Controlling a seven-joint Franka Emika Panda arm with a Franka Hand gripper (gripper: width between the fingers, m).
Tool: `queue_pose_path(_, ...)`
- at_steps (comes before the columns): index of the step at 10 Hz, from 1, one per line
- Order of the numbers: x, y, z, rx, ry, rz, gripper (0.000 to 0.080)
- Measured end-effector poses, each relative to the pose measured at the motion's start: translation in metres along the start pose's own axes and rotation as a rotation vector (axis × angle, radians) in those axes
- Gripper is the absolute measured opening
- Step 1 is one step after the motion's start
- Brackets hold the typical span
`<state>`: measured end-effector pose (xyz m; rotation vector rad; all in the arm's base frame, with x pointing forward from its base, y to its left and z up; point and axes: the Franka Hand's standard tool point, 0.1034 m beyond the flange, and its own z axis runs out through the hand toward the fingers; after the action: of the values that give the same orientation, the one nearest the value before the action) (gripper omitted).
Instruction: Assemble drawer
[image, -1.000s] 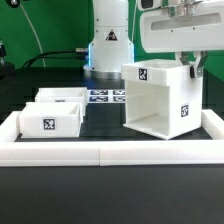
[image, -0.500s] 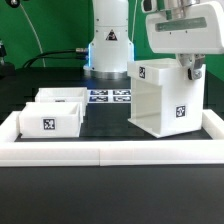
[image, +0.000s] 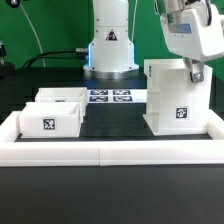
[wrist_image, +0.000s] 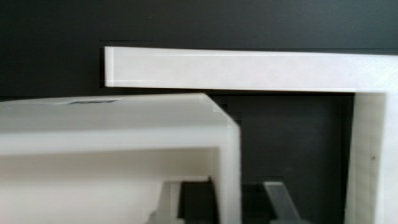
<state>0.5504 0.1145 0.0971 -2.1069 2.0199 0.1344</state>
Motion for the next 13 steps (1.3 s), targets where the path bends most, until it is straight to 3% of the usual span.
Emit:
queue_pose_path(2,0.000,-0.001,0.001,0.000,-0.001,-0.008,0.0041)
queue_pose_path(9,0.001,-0.066,0.006,0.034,-0.025,0.007,0.0041)
queue_pose_path(13,-0.001,-0.082,0.007,0.039,-0.032,0.030,0.0041)
